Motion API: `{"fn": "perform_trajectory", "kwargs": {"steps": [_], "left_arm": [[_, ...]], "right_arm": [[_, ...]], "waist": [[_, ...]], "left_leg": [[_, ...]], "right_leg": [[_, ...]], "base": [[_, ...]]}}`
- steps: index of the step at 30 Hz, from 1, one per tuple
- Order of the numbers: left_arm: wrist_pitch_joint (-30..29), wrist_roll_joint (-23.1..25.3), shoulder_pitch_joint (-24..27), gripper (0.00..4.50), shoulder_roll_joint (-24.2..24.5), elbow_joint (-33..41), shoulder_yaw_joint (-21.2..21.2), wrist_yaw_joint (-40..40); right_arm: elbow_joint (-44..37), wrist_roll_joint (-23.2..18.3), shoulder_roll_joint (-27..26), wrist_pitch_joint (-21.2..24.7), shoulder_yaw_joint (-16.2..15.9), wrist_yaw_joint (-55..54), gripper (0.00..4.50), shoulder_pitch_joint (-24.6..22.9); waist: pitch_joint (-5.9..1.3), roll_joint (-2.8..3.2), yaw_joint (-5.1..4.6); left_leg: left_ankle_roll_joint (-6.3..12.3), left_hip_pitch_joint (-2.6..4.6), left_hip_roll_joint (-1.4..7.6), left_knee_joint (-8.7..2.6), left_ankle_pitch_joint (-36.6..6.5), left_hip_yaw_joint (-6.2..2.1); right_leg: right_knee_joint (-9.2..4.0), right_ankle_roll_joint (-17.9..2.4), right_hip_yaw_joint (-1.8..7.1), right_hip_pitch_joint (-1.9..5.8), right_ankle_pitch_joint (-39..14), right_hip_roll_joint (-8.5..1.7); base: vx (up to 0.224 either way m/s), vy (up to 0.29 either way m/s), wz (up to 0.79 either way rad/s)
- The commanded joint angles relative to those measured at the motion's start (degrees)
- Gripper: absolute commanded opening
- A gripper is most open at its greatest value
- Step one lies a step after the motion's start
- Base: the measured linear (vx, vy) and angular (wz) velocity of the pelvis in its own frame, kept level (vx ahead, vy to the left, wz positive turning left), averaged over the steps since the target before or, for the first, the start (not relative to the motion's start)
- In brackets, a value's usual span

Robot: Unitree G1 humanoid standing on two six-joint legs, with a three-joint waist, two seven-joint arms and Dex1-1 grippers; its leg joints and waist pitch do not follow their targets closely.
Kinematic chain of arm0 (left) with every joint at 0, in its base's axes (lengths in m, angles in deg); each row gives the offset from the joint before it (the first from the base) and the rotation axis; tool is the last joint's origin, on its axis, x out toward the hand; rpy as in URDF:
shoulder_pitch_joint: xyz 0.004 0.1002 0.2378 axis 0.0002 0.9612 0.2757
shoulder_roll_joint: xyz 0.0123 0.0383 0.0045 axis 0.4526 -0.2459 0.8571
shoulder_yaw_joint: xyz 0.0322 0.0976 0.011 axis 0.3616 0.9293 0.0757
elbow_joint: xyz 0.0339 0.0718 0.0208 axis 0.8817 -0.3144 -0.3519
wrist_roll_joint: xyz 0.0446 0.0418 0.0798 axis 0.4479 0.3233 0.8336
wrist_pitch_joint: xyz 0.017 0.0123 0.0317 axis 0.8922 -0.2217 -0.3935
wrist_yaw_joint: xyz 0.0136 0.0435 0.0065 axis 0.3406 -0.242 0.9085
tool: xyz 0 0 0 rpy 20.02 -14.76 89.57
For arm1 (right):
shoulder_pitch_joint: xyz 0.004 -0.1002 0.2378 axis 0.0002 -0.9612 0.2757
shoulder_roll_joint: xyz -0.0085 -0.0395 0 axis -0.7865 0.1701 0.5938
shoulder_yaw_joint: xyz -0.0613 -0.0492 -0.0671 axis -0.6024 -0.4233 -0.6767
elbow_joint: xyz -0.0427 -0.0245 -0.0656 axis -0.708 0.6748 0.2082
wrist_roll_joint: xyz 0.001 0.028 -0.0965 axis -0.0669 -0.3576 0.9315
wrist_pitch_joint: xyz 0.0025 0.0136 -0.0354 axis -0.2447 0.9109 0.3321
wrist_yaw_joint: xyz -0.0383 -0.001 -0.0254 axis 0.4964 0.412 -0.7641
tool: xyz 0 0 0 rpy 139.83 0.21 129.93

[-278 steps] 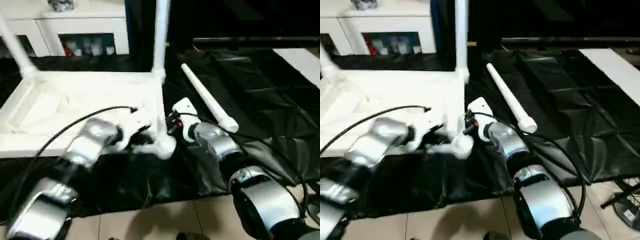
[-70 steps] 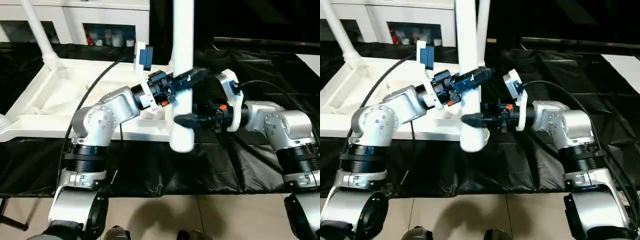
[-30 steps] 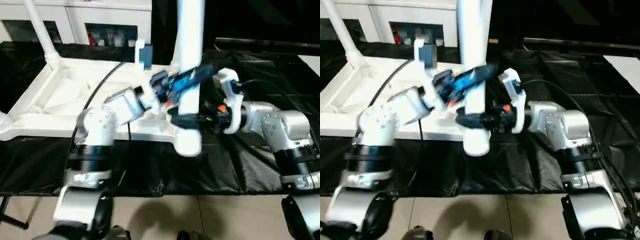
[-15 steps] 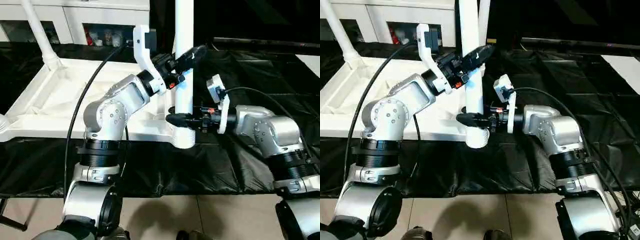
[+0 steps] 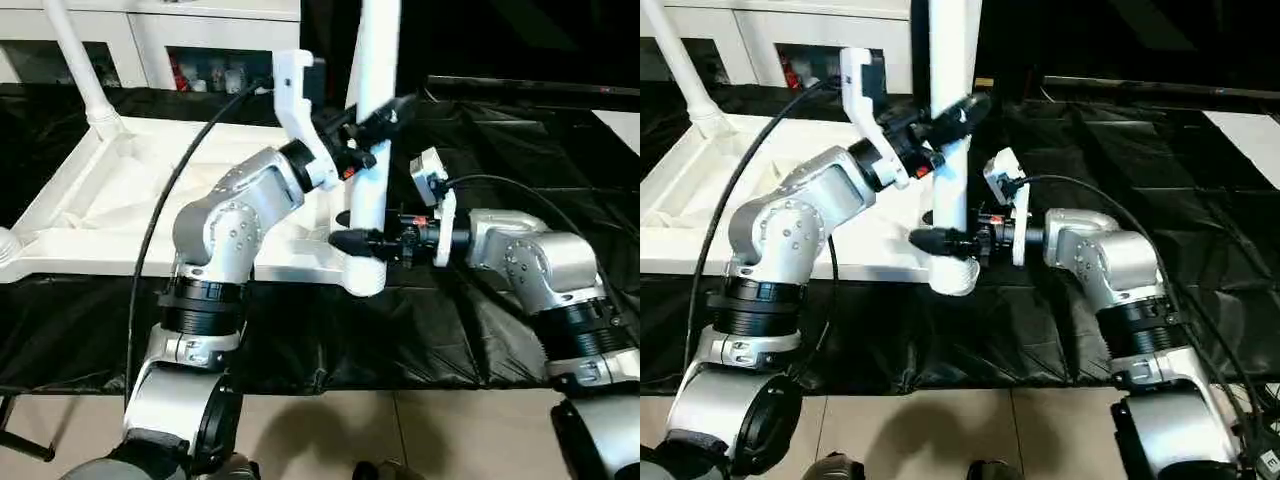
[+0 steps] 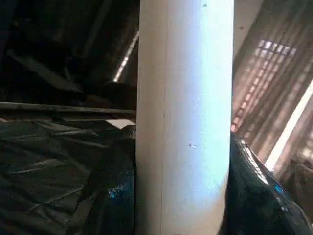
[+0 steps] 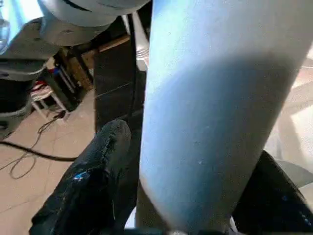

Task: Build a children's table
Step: Pick table leg

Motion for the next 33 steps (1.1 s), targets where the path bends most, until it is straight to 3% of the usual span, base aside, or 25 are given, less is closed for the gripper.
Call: {"fn": "perform_trajectory", "kwargs": {"steps": [1, 9, 18, 23, 25, 28, 33], "left_arm": [[-0.3, 0.3, 0.2, 1.79, 0.6, 0.7, 1.0, -1.1], [-1.5, -0.7, 0.6, 1.79, 0.7, 2.0, 1.8, -2.4], [-2.0, -1.6, 0.2, 1.79, 0.7, 1.9, 1.3, -2.7], [-2.3, -1.9, -0.1, 1.79, 0.6, 1.9, 1.1, -2.9], [-2.9, -2.9, -0.1, 1.79, 0.1, 2.0, 0.3, -2.6], [-2.9, -2.7, -0.2, 1.79, 0.4, 2.1, 0.6, -2.9], [-2.6, -2.5, 0.0, 1.79, 0.7, 2.0, 1.0, -3.0]], "right_arm": [[-0.1, -1.5, 1.3, 0.9, -0.3, 3.1, 2.91, 1.6], [2.9, -0.1, 2.0, 0.5, -1.5, 4.4, 2.91, 2.7], [3.5, 0.9, 1.6, 0.3, -2.7, 5.8, 2.91, 2.5], [4.3, 1.4, 1.6, -0.3, -3.1, 5.9, 2.91, 2.7], [4.4, 1.4, 1.6, -0.3, -3.0, 5.8, 2.58, 2.8], [4.5, 1.4, 1.5, -0.1, -2.9, 5.8, 2.55, 2.8], [4.9, 1.7, 1.5, -0.5, -3.2, 6.0, 2.1, 2.8]], "waist": [[-5.94, -0.58, 0.01], [-5.99, -0.84, -0.12], [-6.0, -0.49, 0.01], [-6.01, -0.63, -0.03], [-5.99, -0.58, -0.03], [-6.03, -0.65, 0.02], [-5.98, -0.63, -0.01]], "left_leg": [[2.31, 0.42, 0.21, -3.68, -9.9, 0.6], [2.22, 0.34, 0.25, -3.6, -9.5, 0.57], [2.1, 0.48, 0.36, -3.64, -9.6, 0.54], [1.94, 0.41, 0.31, -3.63, -9.9, 0.55], [1.86, 0.42, 0.31, -3.64, -10.0, 0.53], [1.96, 0.39, 0.29, -3.64, -9.6, 0.52], [2.04, 0.41, 0.35, -3.66, -9.8, 0.52]], "right_leg": [[-4.45, -7.9, 1.77, 4.43, -20.2, -1.9], [-4.35, -8.2, 1.76, 4.44, -20.5, -2.01], [-4.24, -8.8, 1.79, 4.35, -19.5, -1.98], [-4.29, -8.9, 1.78, 4.43, -19.6, -1.99], [-4.28, -8.8, 1.76, 4.43, -19.9, -1.97], [-4.22, -8.8, 1.77, 4.46, -19.7, -1.98], [-4.23, -8.8, 1.76, 4.46, -19.7, -2.0]], "base": [[0.0, 0.0, 0.0], [0.0, 0.0, 0.0], [0.0, 0.0, 0.0], [0.0, 0.0, 0.0], [0.0, 0.0, 0.0], [0.0, 0.0, 0.0], [0.0, 0.0, 0.0]]}}
